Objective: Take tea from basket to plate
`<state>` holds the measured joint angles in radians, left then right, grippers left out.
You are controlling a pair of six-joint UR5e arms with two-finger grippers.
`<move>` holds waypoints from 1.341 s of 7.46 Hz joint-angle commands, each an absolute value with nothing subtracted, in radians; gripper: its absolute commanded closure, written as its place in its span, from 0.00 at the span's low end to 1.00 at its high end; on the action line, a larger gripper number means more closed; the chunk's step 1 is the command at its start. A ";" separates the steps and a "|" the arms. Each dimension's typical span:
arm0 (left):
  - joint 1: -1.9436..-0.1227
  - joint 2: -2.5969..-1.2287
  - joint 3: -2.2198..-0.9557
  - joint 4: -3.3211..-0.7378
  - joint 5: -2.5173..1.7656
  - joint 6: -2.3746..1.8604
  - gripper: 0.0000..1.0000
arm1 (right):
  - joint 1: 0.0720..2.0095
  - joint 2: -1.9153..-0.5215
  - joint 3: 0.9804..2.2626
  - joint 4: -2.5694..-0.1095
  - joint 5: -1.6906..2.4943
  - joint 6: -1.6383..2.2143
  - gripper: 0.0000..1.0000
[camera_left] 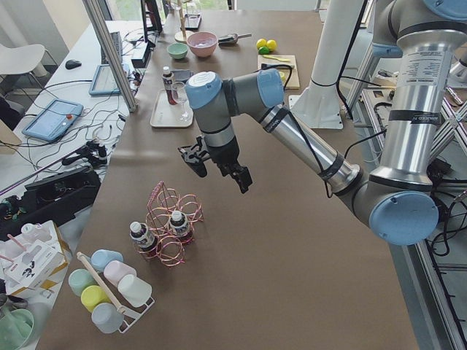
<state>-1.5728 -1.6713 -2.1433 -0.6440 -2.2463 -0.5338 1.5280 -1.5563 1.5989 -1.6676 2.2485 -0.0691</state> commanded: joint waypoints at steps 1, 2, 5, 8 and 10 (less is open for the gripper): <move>-1.624 -1.586 -2.068 -0.745 -2.241 -0.402 0.01 | 1.525 -1.551 1.571 -1.619 2.250 -0.068 0.00; -1.628 -1.582 -2.039 -0.776 -2.247 -0.379 0.01 | 1.523 -1.551 1.543 -1.565 2.250 -0.067 0.00; -1.660 -1.501 -1.893 -1.074 -2.249 -0.227 0.01 | 1.523 -1.551 1.536 -1.545 2.252 -0.066 0.00; -1.683 -1.451 -1.772 -1.317 -2.304 -0.108 0.01 | 1.523 -1.551 1.534 -1.545 2.272 -0.066 0.00; -1.678 -1.453 -1.717 -1.409 -2.322 -0.040 0.01 | 1.523 -1.552 1.535 -1.545 2.276 -0.066 0.00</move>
